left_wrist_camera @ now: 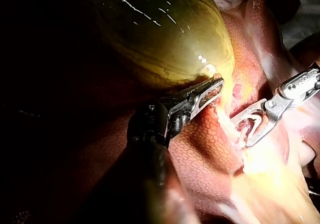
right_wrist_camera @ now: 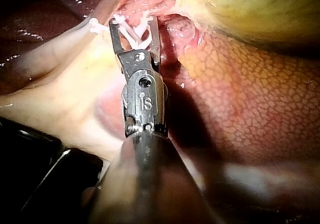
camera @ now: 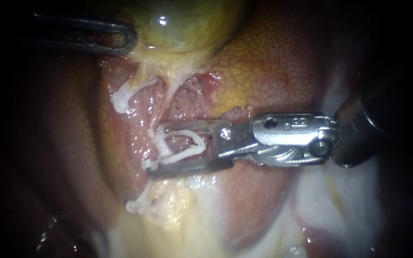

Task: Clipping second clip right tube

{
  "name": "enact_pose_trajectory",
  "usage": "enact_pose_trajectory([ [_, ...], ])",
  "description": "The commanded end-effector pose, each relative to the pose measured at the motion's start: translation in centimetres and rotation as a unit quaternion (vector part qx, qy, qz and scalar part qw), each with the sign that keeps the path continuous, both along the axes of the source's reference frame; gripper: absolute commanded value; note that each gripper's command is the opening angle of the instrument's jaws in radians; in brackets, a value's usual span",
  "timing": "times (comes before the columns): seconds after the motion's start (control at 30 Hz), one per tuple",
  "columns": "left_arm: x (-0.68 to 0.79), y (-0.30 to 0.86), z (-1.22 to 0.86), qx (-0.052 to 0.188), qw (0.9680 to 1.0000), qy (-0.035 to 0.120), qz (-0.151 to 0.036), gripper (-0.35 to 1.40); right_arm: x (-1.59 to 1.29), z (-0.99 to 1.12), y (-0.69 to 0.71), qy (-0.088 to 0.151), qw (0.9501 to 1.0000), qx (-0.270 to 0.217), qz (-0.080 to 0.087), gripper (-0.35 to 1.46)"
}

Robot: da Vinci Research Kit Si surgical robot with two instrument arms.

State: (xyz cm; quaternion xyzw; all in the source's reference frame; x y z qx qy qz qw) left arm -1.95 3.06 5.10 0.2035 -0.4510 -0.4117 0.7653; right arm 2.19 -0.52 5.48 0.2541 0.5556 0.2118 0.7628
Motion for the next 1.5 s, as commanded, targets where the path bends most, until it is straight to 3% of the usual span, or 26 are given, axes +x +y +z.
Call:
enact_pose_trajectory([
  [0.03, 0.0, 0.0, 0.0, 0.0, 1.0, 0.0, 0.0, -0.35, 0.0, 0.0, 0.0, 0.0, 1.0, 0.0, 0.0, 0.46],
  [0.33, 0.01, 0.0, 0.0, 0.0, 1.0, 0.0, 0.0, -0.35, -0.06, -0.14, -0.04, 0.003, 1.0, 0.002, -0.003, 0.47],
  [0.6, 0.01, 0.0, 0.0, 0.0, 1.0, 0.0, 0.0, -0.35, -0.42, -0.45, 0.01, 0.008, 0.9999, 0.01, -0.011, 0.46],
  [0.77, 0.01, 0.0, 0.0, 0.0, 1.0, 0.0, -0.001, -0.35, -0.64, -0.5, 0.03, 0.007, 0.9998, 0.013, -0.01, 0.45],
  [1.07, 0.01, 0.0, -0.01, 0.0, 1.0, 0.0, -0.001, -0.35, -0.82, -0.31, 0.09, 0.002, 0.9996, 0.027, -0.004, 0.45],
  [1.5, 0.01, 0.0, 0.01, 0.0, 1.0, 0.001, -0.001, -0.35, -0.71, 0.02, 0.1, -0.004, 0.9986, 0.052, 0.006, 0.46],
])
